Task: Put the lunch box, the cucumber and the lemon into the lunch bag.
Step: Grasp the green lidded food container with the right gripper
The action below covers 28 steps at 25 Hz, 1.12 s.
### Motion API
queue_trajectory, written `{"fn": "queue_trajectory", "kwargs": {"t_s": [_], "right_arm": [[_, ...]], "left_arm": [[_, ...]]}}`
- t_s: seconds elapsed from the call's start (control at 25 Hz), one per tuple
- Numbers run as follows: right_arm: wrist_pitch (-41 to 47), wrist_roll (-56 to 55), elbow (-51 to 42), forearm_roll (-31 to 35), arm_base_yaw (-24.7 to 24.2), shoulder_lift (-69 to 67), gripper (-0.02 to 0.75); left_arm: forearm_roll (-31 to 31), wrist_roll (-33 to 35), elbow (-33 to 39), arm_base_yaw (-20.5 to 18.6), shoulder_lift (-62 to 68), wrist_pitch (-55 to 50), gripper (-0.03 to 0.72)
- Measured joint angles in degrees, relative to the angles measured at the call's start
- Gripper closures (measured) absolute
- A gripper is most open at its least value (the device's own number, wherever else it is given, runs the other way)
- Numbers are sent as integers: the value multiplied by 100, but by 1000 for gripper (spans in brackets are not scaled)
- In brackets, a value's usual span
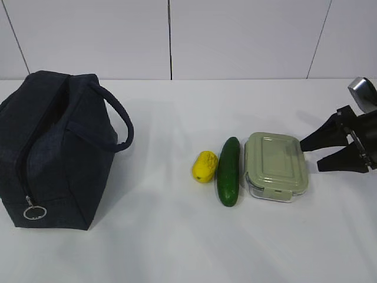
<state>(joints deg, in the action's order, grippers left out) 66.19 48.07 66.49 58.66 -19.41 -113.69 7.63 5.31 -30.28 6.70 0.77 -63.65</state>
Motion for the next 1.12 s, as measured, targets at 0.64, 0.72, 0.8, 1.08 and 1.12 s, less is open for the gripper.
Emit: {"fn": "queue_trajectory", "kwargs": {"t_s": [0.64, 0.72, 0.8, 1.08, 1.12], "right_arm": [[-37, 1195, 15, 872, 0, -664, 152], [-45, 1360, 15, 962, 0, -664, 152], [-45, 1500, 15, 1017, 0, -664, 152], [-22, 1600, 15, 1135, 0, -898, 152], [-22, 1612, 15, 1164, 0, -923, 152]], "left_arm": [[0, 0, 0, 0, 0, 0, 461], [0, 0, 0, 0, 0, 0, 461], [0, 0, 0, 0, 0, 0, 461], [0, 0, 0, 0, 0, 0, 461], [0, 0, 0, 0, 0, 0, 461]]}}
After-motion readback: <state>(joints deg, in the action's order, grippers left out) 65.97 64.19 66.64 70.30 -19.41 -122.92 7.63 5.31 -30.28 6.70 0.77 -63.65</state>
